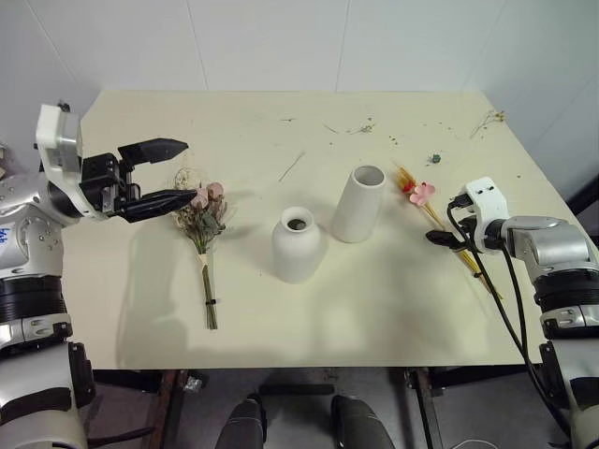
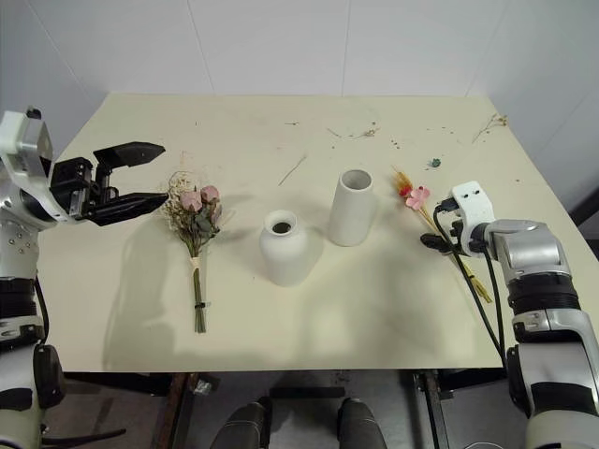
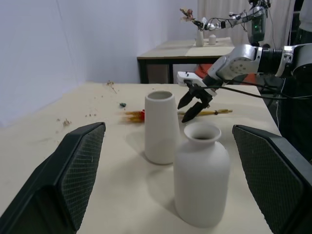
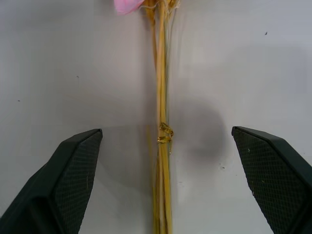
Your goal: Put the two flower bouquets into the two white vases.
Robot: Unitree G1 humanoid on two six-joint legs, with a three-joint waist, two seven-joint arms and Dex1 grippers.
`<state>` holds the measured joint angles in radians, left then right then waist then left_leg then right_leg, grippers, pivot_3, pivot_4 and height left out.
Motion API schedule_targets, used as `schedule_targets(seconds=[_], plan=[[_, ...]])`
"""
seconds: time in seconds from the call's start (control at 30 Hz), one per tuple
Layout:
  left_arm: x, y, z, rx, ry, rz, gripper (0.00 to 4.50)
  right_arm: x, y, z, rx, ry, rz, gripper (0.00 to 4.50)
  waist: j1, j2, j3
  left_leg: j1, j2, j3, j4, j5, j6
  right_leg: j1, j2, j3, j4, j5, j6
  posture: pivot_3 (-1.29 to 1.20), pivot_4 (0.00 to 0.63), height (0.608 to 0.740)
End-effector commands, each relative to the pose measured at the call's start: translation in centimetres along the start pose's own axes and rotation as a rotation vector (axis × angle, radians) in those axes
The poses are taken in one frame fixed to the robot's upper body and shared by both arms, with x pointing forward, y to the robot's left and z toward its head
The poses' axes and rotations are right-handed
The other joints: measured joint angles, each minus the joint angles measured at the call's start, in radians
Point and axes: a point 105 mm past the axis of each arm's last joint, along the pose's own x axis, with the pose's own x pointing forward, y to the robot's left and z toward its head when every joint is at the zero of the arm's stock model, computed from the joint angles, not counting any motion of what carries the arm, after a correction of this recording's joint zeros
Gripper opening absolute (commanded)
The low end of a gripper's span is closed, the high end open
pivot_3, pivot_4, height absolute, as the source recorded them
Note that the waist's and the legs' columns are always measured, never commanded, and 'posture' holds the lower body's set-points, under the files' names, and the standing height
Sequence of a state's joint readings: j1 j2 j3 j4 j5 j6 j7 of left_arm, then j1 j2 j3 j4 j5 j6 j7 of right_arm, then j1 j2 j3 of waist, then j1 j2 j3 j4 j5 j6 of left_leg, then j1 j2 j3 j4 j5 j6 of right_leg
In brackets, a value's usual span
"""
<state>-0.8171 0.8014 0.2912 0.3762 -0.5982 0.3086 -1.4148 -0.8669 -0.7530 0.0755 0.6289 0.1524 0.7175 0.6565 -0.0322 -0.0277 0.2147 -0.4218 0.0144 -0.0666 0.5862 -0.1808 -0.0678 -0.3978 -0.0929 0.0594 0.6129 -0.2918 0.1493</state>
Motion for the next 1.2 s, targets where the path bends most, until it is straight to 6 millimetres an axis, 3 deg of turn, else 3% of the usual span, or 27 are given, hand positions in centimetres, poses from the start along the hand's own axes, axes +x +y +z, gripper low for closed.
schedule_targets(seconds=[0.03,0.13,0.23,0.47,0.67,0.83,0.93,1.03,1.1,1.2], plan=[[0.0,0.3,0.4,-0.001,0.029,-0.018,4.49,0.1,-0.4,0.1,0.002,-0.001,-0.014,4.31,-0.001,0.0,0.0,0.0,0.0,0.0,0.0,0.0,0.0,0.0,0.0,0.0,0.001,0.0,0.0,0.0,0.15,0.74],[0.3,0.7,1.2,0.023,-0.012,-0.027,4.5,0.4,-0.5,-0.2,0.015,-0.001,-0.02,3.62,-0.003,0.0,0.0,0.0,0.0,0.0,0.002,0.0,0.0,0.0,0.0,0.0,0.002,0.0,0.0,0.0,0.15,0.74],[0.4,1.3,2.1,0.026,-0.056,-0.016,4.5,0.6,-0.7,-0.5,0.025,0.005,-0.03,2.59,-0.003,0.0,0.0,0.0,0.0,0.0,0.004,0.0,0.0,0.0,0.0,0.0,0.004,0.0,0.0,0.0,0.15,0.74],[0.9,1.9,1.8,0.005,-0.055,-0.028,4.5,0.4,-1.4,0.2,0.037,-0.03,-0.079,0.16,0.001,0.0,0.0,0.001,0.0,0.0,0.005,0.0,0.0,0.002,0.0,0.0,0.004,0.0,0.001,0.0,0.15,0.74],[1.2,2.4,1.3,-0.015,-0.052,-0.027,4.5,-1.5,-3.2,4.1,0.038,-0.207,-0.192,0.05,0.001,0.0,0.0,0.0,0.0,0.0,0.004,0.0,0.0,0.0,0.0,0.0,0.004,0.0,0.001,0.0,0.15,0.74],[2.0,2.9,0.6,-0.025,-0.06,-0.024,4.5,-4.1,-2.9,10.3,0.006,-0.511,-0.243,0.05,-0.013,0.0,0.0,0.0,0.0,0.0,0.003,0.0,0.0,0.0,0.0,0.0,0.004,0.0,0.001,0.0,0.15,0.74],[2.3,2.9,-0.1,-0.047,-0.051,-0.041,4.5,-7.0,-2.0,15.2,0.047,-0.757,-0.25,0.05,-0.026,0.001,0.0,0.0,0.0,0.0,0.003,0.0,0.0,0.0,0.0,0.0,0.005,0.0,0.001,0.0,0.15,0.74],[2.4,2.9,-0.4,-0.052,-0.037,-0.047,4.5,-9.4,-0.5,19.0,0.073,-0.957,-0.223,0.05,-0.029,0.001,0.0,0.0,0.0,0.0,0.002,0.0,0.0,-0.001,0.0,0.001,0.006,0.0,0.001,0.0,0.15,0.74],[2.3,3.0,-0.5,-0.05,-0.03,-0.041,4.5,-11.4,0.9,21.2,0.069,-1.122,-0.211,0.05,-0.027,0.001,0.0,0.0,0.0,0.0,0.001,0.0,0.0,-0.002,0.001,0.001,0.007,-0.001,0.001,0.0,0.15,0.74],[2.0,3.0,-0.9,-0.051,-0.01,-0.039,4.5,-12.8,3.8,23.3,0.074,-1.26,-0.11,0.05,-0.026,0.001,0.0,0.0,0.0,0.0,0.0,0.0,0.0,-0.002,0.0,0.001,0.009,-0.001,0.001,0.0,0.15,0.74]])
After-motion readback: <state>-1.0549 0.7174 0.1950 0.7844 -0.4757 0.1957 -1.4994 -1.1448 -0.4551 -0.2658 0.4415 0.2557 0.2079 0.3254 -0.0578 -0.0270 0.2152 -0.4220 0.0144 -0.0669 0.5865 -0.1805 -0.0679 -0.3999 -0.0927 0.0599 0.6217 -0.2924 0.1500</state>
